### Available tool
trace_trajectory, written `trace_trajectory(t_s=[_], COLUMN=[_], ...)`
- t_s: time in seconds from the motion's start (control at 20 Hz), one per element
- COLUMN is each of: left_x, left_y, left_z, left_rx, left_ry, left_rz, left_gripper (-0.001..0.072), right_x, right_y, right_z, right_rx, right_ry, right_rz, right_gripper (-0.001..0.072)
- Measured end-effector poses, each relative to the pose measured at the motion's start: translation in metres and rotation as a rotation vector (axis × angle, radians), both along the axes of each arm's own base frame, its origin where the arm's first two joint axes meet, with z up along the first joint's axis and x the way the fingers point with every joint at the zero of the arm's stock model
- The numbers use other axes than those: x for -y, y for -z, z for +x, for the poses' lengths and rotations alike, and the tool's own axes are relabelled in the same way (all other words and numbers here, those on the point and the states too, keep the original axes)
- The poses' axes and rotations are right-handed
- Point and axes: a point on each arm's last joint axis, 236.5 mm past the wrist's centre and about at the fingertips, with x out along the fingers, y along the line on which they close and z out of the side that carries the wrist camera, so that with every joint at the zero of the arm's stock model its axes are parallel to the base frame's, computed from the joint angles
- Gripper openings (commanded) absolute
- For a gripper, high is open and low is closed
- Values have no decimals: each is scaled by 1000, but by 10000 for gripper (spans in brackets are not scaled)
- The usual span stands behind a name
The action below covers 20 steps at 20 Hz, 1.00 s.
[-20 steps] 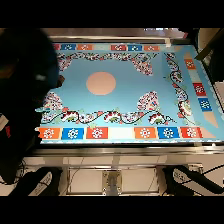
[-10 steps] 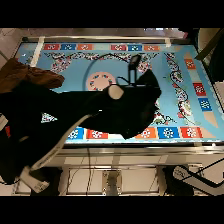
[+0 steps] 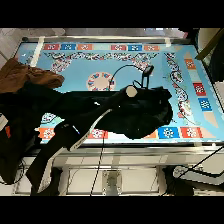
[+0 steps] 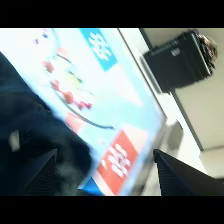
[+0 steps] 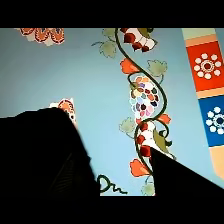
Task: Fold the clothes and pants, and hang the long-sleeved shirts on hangers.
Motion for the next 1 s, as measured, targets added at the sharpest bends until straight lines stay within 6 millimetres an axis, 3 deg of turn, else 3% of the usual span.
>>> trace_trajectory(t_s=[0.1, 0.2, 0.3, 0.4, 0.55, 0.6, 0.65, 0.75, 0.85, 1.0], left_x=[-38, -97, -171, -253, -356, -389, -417, -465, -502, -536], left_y=[-27, -54, -68, -62, -47, -38, -30, -13, 2, 16], left_z=[36, 72, 91, 90, 67, 56, 45, 13, -14, -47], left_rx=[22, 43, 16, -67, -189, -223, -250, -307, -344, -363], left_ry=[-37, -57, -50, -45, -96, -135, -174, -245, -320, -415], left_rz=[-10, 16, 92, 203, 356, 416, 469, 564, 631, 673], left_gripper=[702, 697, 697, 697, 697, 697, 697, 698, 697, 698], right_x=[-20, -46, -83, -119, -182, -204, -225, -263, -282, -279], right_y=[10, 31, 71, 116, 170, 185, 201, 226, 250, 276], right_z=[-2, -9, -28, -56, -87, -96, -106, -116, -116, -103], right_rx=[-36, -99, -210, -321, -384, -404, -431, -461, -468, -476], right_ry=[-59, -120, -192, -243, -303, -328, -360, -422, -450, -350], right_rz=[61, 129, 208, 279, 401, 435, 457, 474, 422, 337], right_gripper=[489, 488, 489, 489, 533, 651, 712, 712, 704, 684])
